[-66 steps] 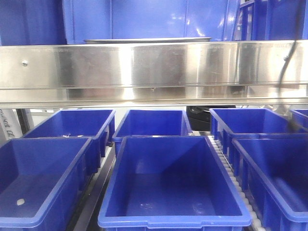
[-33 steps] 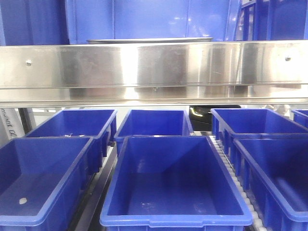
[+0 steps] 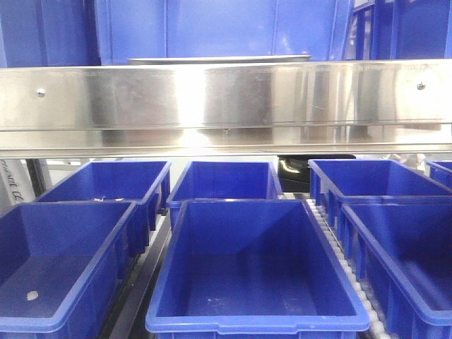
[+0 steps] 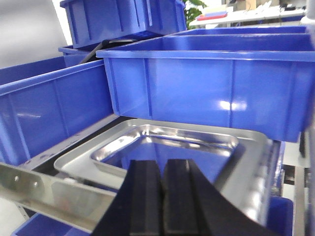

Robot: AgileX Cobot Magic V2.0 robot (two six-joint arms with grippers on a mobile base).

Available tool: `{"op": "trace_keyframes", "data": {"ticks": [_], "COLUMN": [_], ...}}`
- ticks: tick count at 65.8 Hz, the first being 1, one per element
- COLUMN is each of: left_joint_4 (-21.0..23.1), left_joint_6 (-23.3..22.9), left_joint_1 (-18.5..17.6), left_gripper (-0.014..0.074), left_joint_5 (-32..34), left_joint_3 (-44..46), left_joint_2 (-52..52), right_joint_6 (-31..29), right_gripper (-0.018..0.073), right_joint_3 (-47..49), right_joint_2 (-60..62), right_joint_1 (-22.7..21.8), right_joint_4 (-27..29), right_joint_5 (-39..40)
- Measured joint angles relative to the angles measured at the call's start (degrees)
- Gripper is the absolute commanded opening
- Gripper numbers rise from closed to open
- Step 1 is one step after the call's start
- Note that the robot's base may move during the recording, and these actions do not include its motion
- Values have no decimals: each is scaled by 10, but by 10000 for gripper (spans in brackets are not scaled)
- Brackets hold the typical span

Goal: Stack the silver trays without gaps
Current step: 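Open both grippers and withdraw them from the stacked trays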

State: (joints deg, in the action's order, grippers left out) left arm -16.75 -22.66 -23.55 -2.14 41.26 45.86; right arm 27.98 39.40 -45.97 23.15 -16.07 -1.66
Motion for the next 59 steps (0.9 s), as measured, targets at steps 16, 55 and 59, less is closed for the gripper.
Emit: {"op": "trace_keyframes", "data": {"ticks": [16, 55, 59], "left_joint_4": [-1, -2, -2], "left_joint_6": [0, 1, 1], "left_joint_1": [0, 0, 0], "left_gripper": [-16, -16, -16], "left_joint_5": [-11, -11, -11], "left_joint_3": [-85, -95, -95], "left_joint_2": [-150, -238, -238], "right_joint_6": [-1, -1, -1], "right_gripper": [-79, -79, -79], "right_joint_3": [-52, -53, -53], "right_joint_2": [126, 176, 176], "right_joint_1": [0, 0, 0], "right_joint_4": [-2, -2, -2], "right_joint_5": [-23, -46, -46]}}
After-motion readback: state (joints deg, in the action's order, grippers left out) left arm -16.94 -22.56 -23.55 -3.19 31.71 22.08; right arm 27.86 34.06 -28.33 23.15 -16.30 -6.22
